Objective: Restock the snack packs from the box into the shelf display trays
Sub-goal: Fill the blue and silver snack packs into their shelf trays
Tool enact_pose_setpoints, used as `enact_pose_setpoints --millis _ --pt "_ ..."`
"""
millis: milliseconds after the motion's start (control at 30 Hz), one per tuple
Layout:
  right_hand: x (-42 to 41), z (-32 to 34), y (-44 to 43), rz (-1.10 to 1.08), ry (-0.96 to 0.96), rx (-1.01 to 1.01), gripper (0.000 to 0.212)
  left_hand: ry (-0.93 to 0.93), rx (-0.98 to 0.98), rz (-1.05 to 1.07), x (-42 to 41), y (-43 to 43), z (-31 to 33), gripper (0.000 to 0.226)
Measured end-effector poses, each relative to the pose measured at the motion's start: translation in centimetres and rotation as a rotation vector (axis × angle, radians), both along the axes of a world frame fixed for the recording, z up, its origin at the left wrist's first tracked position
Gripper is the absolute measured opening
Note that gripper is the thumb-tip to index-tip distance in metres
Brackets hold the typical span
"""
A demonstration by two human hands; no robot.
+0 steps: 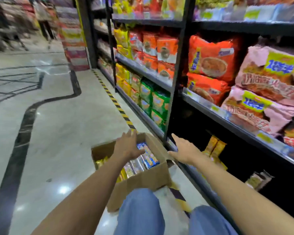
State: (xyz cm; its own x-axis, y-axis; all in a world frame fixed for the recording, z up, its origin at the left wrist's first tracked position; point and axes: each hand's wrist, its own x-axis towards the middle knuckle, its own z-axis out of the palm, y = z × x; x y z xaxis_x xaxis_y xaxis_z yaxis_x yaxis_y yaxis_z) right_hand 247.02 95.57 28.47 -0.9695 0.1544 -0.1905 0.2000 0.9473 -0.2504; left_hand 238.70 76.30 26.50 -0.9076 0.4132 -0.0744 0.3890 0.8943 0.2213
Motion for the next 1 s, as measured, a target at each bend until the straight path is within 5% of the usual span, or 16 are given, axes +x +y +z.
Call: enact_pose_setpoints --millis 300,700,1000 --pt "-12.1 -8.5 -1.4 0.159 -0.063 0.020 0.072 -0.051 0.047 0.100 -8.2 -0.2 -8.1 0.090" --pt "-25.8 -31.5 3.9 0.191 -0.258 0.016 0.055 -0.210 -0.031 0.036 -18.8 7.8 -31.0 0.088" --pt "-28.3 -39.9 4.8 0.171 -0.274 -0.023 0.070 -0.219 -0.088 0.127 -22.6 11.6 -39.6 0.063"
